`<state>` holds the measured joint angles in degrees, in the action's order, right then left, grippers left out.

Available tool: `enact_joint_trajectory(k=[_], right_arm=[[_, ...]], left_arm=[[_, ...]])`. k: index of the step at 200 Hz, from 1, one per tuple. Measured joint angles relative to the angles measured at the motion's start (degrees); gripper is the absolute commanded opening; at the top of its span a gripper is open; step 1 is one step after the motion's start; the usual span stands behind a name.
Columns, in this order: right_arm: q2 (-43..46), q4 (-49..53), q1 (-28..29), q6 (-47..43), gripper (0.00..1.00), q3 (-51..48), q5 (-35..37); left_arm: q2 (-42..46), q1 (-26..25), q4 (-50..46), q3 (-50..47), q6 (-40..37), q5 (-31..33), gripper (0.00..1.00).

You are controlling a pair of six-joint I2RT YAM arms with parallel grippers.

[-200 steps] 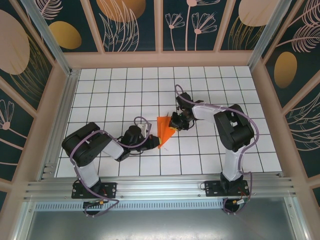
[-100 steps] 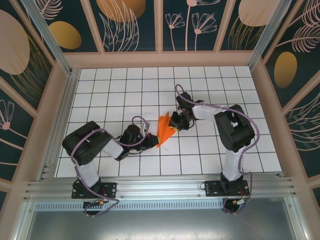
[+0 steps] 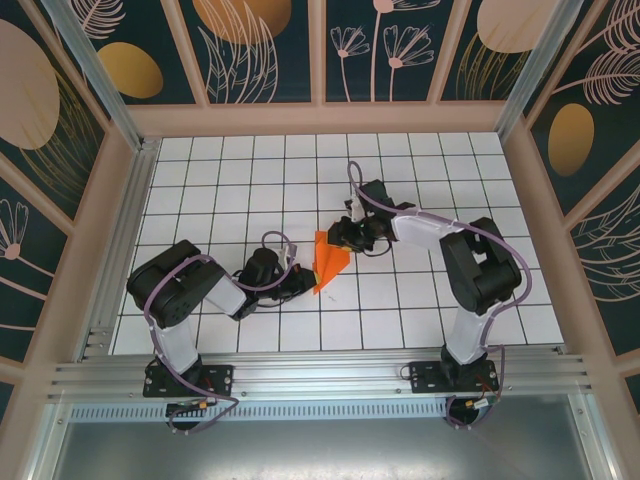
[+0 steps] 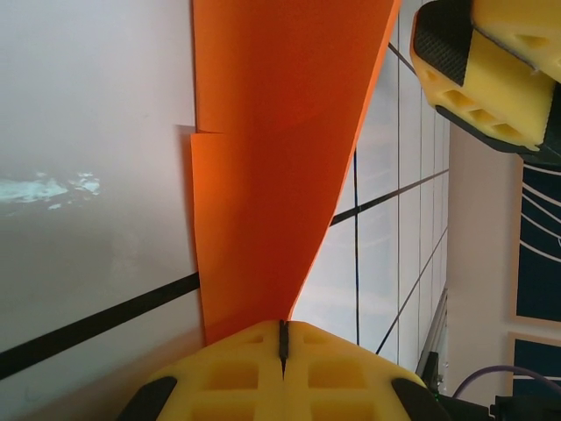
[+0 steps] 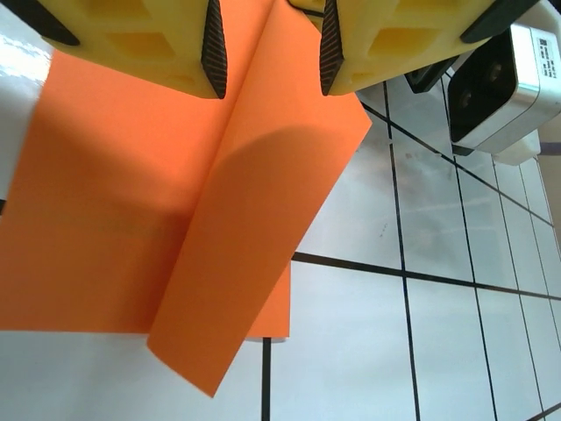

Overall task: Fold a paper plane with a square sheet of paper (pick it up from the middle)
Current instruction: Fourth fold the wing at the center of the table.

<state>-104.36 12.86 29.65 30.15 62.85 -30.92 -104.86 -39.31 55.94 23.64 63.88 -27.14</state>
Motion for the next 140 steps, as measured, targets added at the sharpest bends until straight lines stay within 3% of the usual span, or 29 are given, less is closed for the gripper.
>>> enact_joint_trajectory(k=[99,140], right_arm=[[-5.7,-0.7,0.8,-1.8,0.35,0.0,-3.9],[-6.5,-0.5,0.9,-1.8,0.33,0.5,-3.5]], left_arm=[[-0.9,0.2,1.8,0.0,1.2,-1.0,0.04],[-0.9,0.2,2.0,0.0,1.3,-1.0,0.17]])
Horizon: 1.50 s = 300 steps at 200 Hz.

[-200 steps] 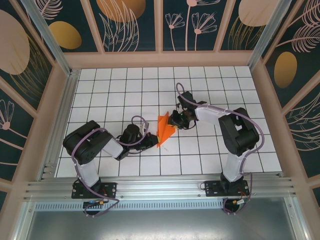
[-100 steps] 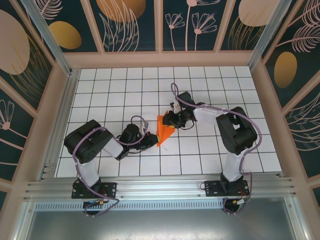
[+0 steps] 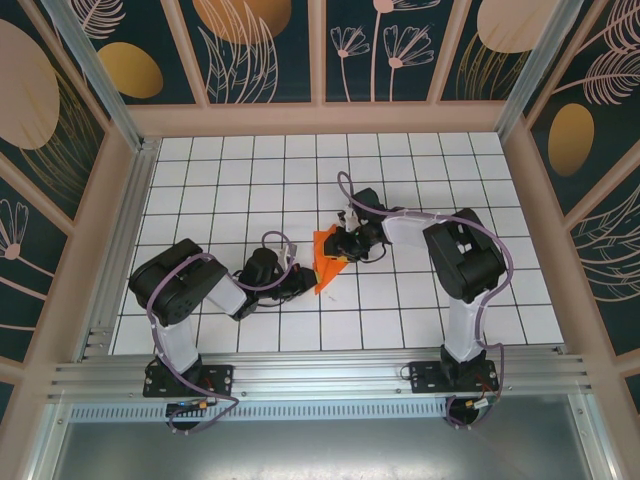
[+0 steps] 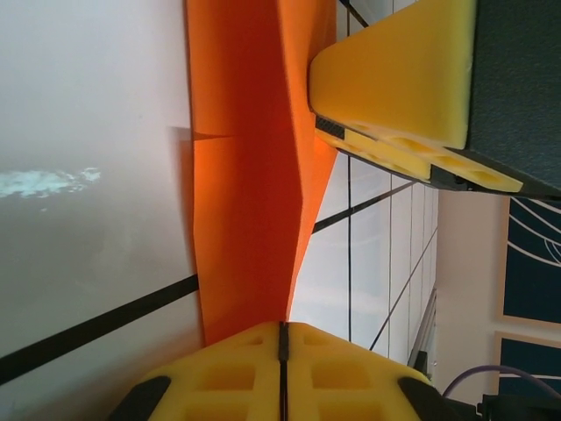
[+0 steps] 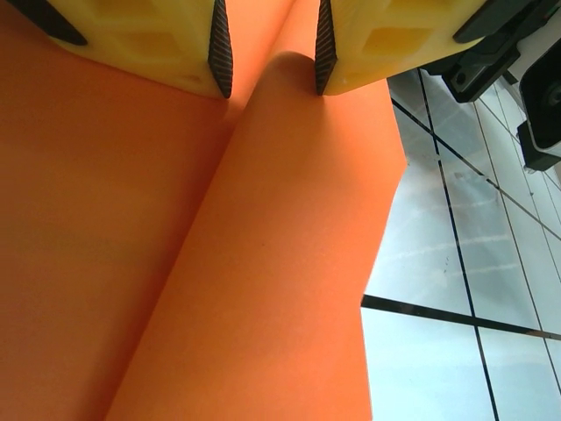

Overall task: Fold a paper plane with a square sheet of paper (pick it up from the middle)
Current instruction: Fourth fold the wing at the center of the table.

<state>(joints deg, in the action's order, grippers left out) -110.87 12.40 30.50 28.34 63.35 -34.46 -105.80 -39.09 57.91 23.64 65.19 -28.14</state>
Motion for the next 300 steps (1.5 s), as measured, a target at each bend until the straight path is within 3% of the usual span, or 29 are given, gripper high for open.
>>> enact_joint_trajectory(k=[39,120,171,238,263,300], right_arm=[[-0.8,1.7,0.2,0.3,0.33,1.3,1.2],[-1.4,3.1,0.4,3.5,0.35,2.6,2.0],[-1.5,3.1,0.5,5.0,0.36,2.8,2.5],[-1.5,3.1,0.6,5.7,0.35,2.8,2.7],[-1.5,3.1,0.6,6.3,0.34,2.8,2.7],[-1.5,3.1,0.6,6.8,0.32,2.8,2.9]], left_arm=[[2.1,0.1,-0.5,0.0,0.2,-0.3,0.34],[11.9,1.0,-12.8,1.6,-0.9,6.4,0.39],[9.4,1.1,-18.5,6.1,-1.7,8.6,0.38],[3.1,1.4,-17.7,10.1,-1.4,6.1,0.4],[2.2,1.5,-17.2,10.7,-1.4,4.1,0.37],[0.8,1.5,-17.9,11.9,-1.3,1.7,0.25]])
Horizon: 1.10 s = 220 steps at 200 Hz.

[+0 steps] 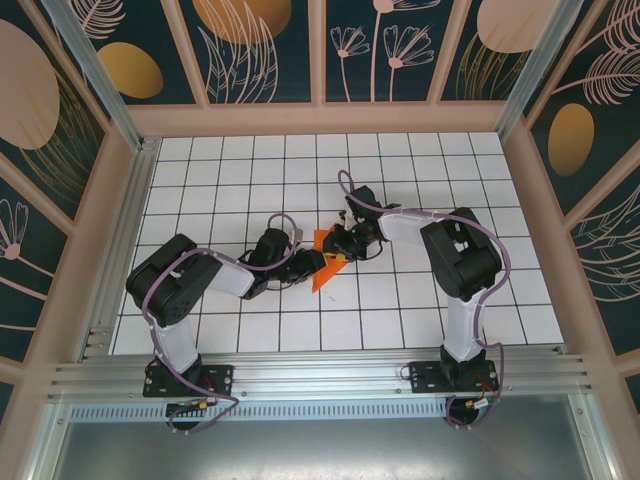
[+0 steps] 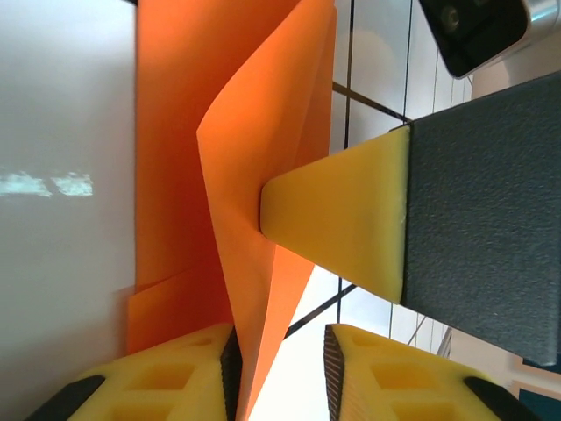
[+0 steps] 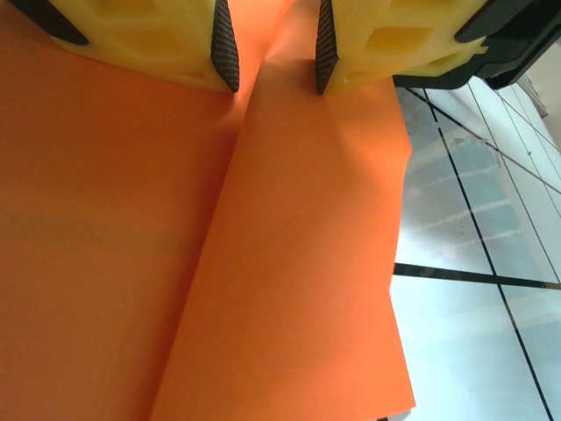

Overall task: Fold a paper plane with a square sheet of paper (pick it up from the middle)
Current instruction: Fourth fold the wing at the center of the table.

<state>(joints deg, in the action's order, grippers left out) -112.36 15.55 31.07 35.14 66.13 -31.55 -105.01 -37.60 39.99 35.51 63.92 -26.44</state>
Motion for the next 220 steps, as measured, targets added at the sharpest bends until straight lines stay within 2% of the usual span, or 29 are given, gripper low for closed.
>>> enact_joint_trajectory(k=[25,65,85,144,169,220], right_arm=[[-0.1,0.1,0.0,0.4,0.31,0.0,0.1],[-0.1,0.1,0.0,1.1,0.31,0.0,0.2],[-0.1,0.1,0.0,1.3,0.31,0.0,0.3],[-0.1,0.1,0.0,1.3,0.31,0.0,0.4],[-0.1,0.1,0.0,1.5,0.34,0.0,0.4],[0.3,-2.1,-0.5,1.7,0.38,-1.2,-1.6]], left_arm=[[-0.8,0.0,-0.2,0.3,0.0,-1.7,0.19],[-1.2,0.0,-0.1,0.7,0.0,-3.1,0.28],[-1.2,0.0,-0.4,0.9,-0.2,-3.1,0.28],[-0.7,0.0,-4.3,1.9,-2.2,-1.2,0.15],[-0.2,0.0,-5.9,1.9,-2.8,0.4,0.08],[-0.2,0.1,-5.8,1.8,-2.2,0.6,0.01]])
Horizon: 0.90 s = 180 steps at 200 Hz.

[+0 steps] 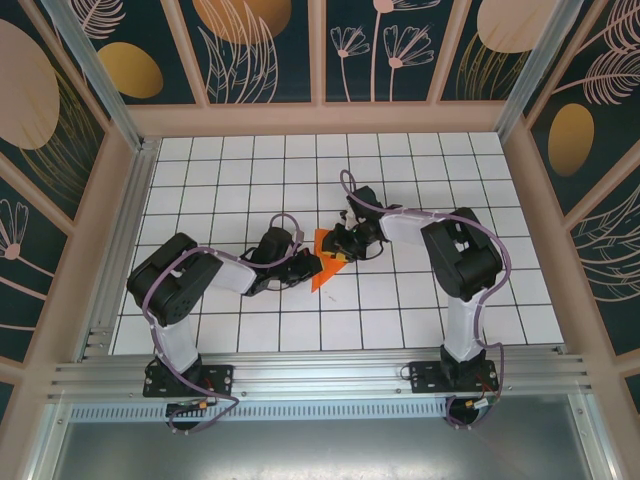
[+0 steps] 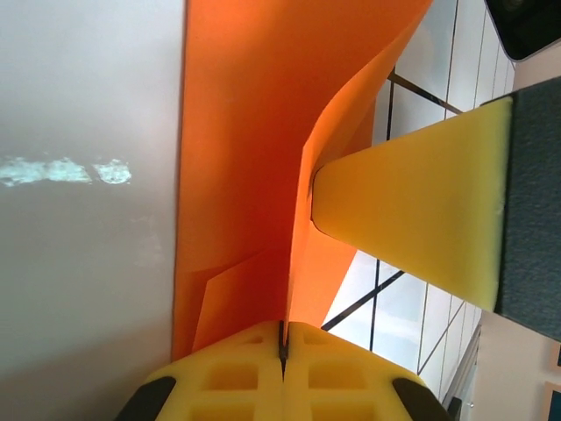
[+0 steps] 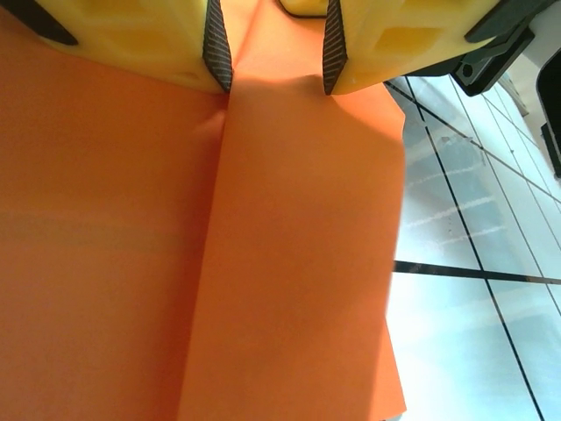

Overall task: Fold a paper plane with a square sheet of paper (pick it up from the middle)
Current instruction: Fourth fold the wing at the center of the table.

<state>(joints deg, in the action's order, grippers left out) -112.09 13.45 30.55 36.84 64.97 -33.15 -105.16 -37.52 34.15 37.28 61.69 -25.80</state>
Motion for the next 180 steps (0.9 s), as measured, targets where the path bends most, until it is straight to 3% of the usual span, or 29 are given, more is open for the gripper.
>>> enact_joint_trajectory(k=[43,84,180], right_arm=[[0.9,-1.9,-0.9,-0.5,0.4,-1.2,-1.3],[3.3,-0.8,-2.1,-0.9,0.39,-1.5,2.8],[4.2,-1.5,-0.4,-0.9,0.37,-3.7,2.4]], left_arm=[[0.0,1.3,3.4,-1.4,2.8,-1.5,0.0],[-0.2,1.6,7.5,-2.5,6.2,-3.4,0.0],[-1.5,2.4,10.3,-3.4,9.1,-5.3,0.0]])
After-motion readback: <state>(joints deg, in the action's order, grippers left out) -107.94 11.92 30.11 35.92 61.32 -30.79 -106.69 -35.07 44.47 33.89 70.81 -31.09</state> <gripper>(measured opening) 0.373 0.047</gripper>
